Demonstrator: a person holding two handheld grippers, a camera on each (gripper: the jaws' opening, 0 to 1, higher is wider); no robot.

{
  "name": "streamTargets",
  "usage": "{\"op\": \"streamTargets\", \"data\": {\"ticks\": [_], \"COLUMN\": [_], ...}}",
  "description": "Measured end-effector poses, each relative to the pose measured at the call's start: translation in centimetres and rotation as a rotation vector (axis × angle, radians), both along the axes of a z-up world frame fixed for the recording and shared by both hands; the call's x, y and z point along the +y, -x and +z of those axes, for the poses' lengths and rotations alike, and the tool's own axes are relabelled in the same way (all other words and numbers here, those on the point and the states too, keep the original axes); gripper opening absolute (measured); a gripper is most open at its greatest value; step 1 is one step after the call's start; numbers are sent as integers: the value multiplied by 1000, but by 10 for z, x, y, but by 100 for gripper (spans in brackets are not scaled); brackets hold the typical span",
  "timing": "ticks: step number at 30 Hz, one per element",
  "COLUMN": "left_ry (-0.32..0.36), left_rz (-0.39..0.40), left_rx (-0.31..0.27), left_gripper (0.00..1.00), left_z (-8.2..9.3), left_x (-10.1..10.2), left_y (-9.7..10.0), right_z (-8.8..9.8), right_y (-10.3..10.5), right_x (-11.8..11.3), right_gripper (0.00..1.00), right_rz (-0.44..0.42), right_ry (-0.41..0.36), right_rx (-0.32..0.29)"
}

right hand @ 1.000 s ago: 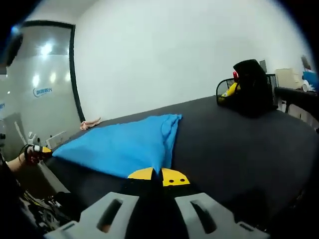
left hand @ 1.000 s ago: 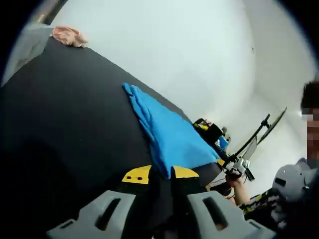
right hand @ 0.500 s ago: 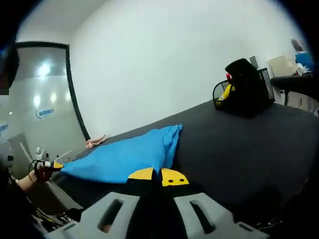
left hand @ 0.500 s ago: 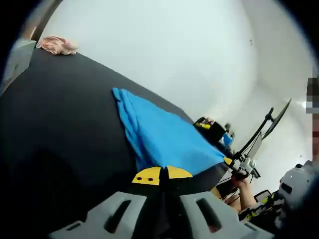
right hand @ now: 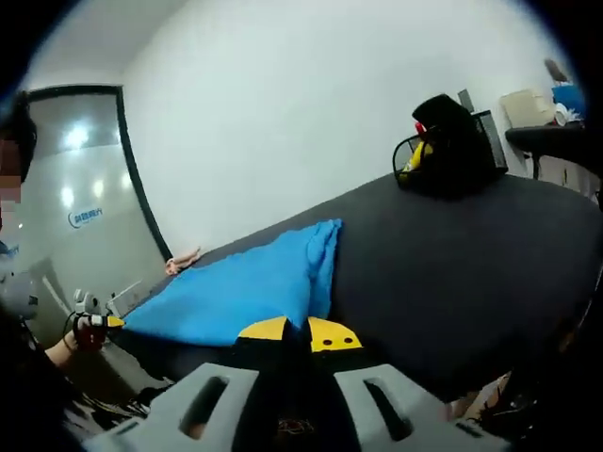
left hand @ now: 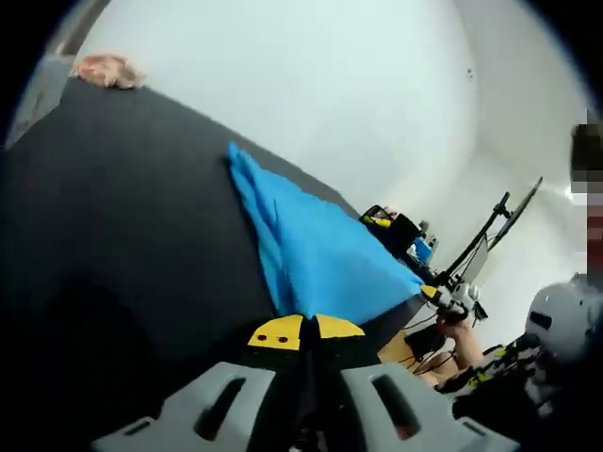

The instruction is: Spread out the cloth and fold it

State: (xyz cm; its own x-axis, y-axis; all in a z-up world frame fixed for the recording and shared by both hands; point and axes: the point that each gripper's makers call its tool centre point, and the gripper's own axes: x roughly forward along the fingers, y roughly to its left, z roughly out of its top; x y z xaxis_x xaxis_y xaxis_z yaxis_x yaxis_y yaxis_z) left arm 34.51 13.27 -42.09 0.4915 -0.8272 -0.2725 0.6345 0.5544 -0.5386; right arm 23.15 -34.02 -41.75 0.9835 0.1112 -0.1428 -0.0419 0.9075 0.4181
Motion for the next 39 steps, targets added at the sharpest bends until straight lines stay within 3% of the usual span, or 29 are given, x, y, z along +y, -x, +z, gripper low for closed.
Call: {"op": "streamTargets", "data": {"ticks": [2,5,7,10,13,14,16,18,21,23,26,29,30,31,34,39], "left_ry": [-41,-22,40,125,86,53,23,25,44,58,43,29,30,38,48,43], "left_rz": [32,77,130,133,113,104,88,84,84,84,77,77,78,82,83,69], "left_rx": [-59,-34,8,52,27,15,-3,-6,5,8,-14,-24,-24,-23,-27,-35], "left_gripper": [5,6,6,6,6,6,6,6,6,6,6,6,6,6,6,6], "left_z": [4,4,5,8,4,2,-1,-3,-5,-3,0,0,0,1,3,4], "left_x": [11,25,31,26,18,16,15,14,12,12,13,19,20,21,21,19], "left_y": [-7,-18,-27,-29,-26,-25,-23,-22,-22,-23,-23,-26,-28,-29,-31,-27], "right_z": [2,9,9,3,-5,0,0,2,-1,-1,19,38,44,56,77,84], "right_y": [8,25,34,32,22,19,12,4,-9,-11,-9,-13,-17,-24,-43,-58], "right_x": [-15,-36,-39,-29,-8,-6,1,6,17,14,3,2,5,12,37,61], "right_gripper": [20,20,20,21,21,21,21,19,5,2,2,2,2,2,2,2], "right_rz": [-62,-163,-200,-189,-148,-154,-156,-168,-141,-156,-191,-172,-165,-138,-59,12], "right_ry": [1,-64,-131,-137,-162,-158,-167,-186,-192,-128,-115,-116,-111,-69,57,141], "right_rx": [-8,-36,-45,-43,-21,-55,-60,-90,-79,-70,-134,-146,-153,-183,-193,-174]}}
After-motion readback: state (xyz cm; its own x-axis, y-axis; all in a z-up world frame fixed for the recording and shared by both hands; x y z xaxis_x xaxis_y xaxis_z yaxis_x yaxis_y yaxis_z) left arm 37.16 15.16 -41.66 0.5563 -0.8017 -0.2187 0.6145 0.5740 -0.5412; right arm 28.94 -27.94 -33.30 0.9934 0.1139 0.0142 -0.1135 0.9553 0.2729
